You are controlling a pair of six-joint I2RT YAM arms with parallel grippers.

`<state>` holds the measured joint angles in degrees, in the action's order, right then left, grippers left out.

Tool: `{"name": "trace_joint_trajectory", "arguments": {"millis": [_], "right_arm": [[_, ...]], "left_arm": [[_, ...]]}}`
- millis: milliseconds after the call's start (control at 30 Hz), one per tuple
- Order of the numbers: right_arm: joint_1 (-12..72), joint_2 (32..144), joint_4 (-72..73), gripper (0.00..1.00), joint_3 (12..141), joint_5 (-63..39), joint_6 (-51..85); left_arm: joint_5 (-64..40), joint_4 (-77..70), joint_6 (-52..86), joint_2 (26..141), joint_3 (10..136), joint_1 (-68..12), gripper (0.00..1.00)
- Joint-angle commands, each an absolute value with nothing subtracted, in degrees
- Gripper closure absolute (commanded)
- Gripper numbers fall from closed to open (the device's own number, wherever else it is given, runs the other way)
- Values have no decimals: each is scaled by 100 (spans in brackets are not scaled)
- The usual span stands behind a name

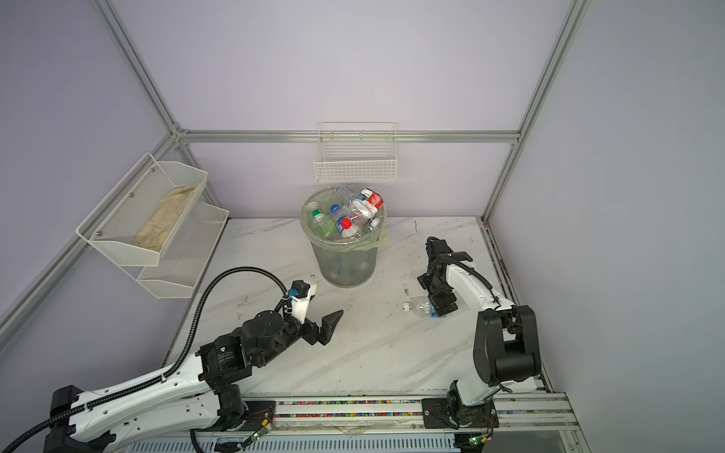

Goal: Throw the plastic bottles in the bin
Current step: Pick up the plastic bottle from the middle-right of the table.

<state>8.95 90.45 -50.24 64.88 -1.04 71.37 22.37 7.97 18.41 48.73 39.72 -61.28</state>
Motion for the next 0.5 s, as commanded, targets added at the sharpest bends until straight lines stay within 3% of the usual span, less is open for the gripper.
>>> {"name": "trace_joint_trajectory", "arguments": {"millis": [0, 467], "right_arm": [[819, 9156, -4842, 4, 6257, -233, 7275], [694, 9491, -4442, 5, 5861, -311, 7272]], "left_arm": [[2303, 632, 1878, 4841, 3779, -6166, 0], [2339, 659, 1812, 4909, 3849, -6161, 0]]}}
